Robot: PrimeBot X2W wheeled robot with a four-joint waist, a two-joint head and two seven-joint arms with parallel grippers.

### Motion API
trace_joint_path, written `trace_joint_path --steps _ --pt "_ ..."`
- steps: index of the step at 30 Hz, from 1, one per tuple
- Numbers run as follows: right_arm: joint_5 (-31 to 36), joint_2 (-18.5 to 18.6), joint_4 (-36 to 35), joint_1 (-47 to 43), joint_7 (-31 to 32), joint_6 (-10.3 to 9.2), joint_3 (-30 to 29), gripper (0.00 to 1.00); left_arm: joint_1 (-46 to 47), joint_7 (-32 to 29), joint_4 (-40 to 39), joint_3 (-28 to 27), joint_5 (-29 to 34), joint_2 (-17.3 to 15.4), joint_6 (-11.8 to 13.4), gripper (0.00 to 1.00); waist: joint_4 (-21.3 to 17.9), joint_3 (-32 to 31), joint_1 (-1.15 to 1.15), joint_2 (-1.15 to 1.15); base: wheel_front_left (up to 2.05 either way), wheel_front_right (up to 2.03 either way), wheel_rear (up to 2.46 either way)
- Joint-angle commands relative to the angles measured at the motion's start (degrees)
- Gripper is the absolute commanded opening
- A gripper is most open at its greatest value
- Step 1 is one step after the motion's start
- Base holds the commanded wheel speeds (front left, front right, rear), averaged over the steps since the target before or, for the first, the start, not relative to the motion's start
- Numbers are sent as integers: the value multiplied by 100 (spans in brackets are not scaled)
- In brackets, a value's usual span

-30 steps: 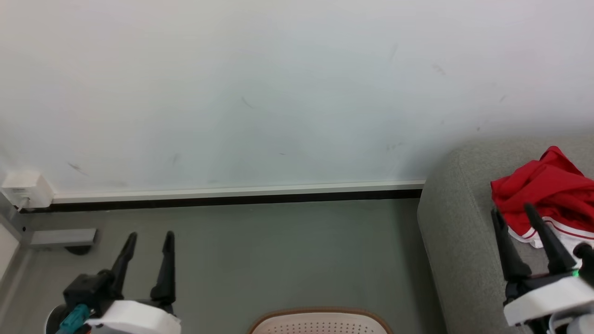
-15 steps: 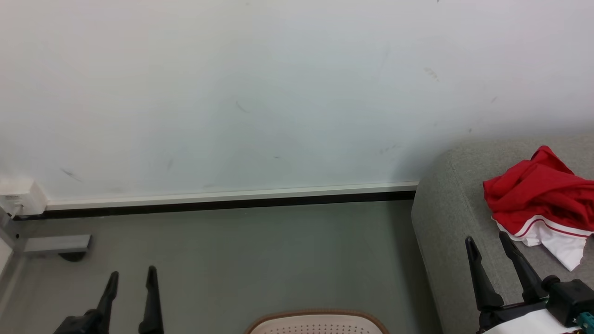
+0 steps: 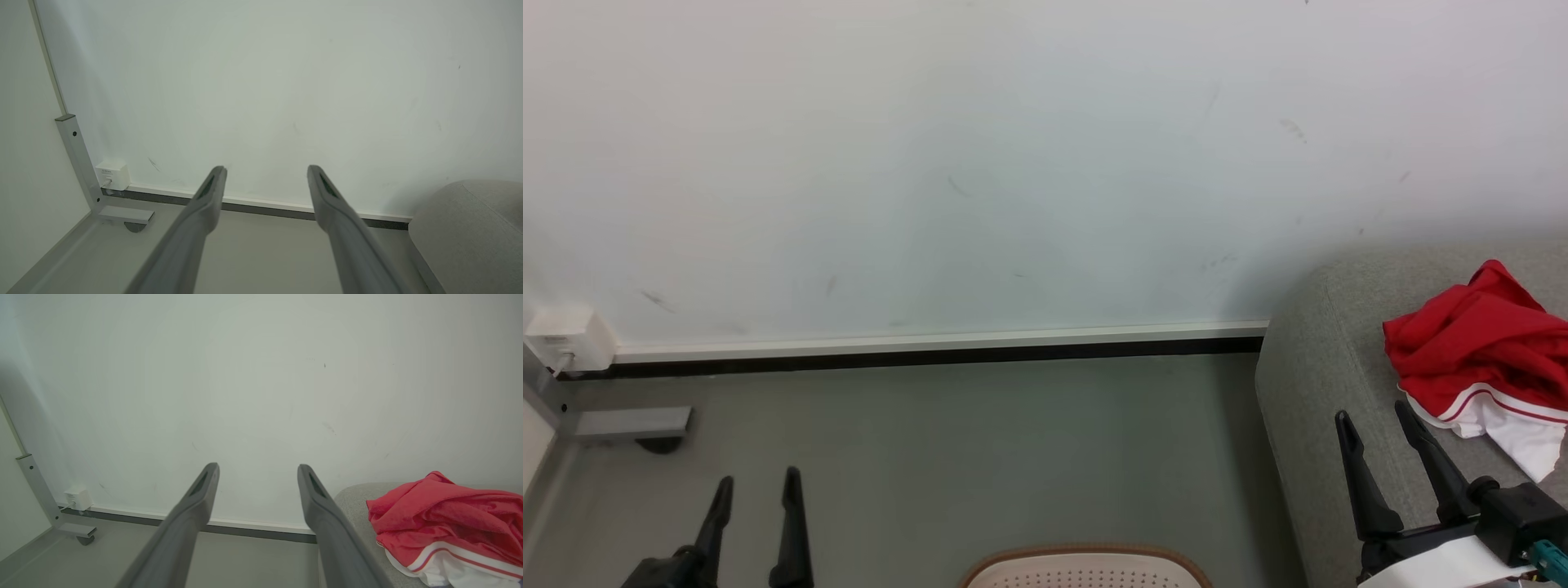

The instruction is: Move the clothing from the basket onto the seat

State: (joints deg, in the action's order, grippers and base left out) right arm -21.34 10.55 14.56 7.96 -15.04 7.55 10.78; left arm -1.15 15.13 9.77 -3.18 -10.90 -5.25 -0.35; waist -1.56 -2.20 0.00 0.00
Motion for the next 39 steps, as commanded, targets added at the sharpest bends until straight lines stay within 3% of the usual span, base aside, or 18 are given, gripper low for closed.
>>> trace_joint_path --steps 1,23,39 --pt "-19 23 25 41 -19 -13 1 100 29 3 26 -50 83 22 -47 100 -2 3 0 0 0 0 0" --pt "-252 83 45 310 -19 -13 -19 100 270 3 129 -160 304 202 -349 100 -123 316 0 0 0 0 0" --pt "-399 161 -259 1359 -18 -13 -128 100 1302 3 152 302 380 223 -558 100 -265 1803 0 0 0 0 0"
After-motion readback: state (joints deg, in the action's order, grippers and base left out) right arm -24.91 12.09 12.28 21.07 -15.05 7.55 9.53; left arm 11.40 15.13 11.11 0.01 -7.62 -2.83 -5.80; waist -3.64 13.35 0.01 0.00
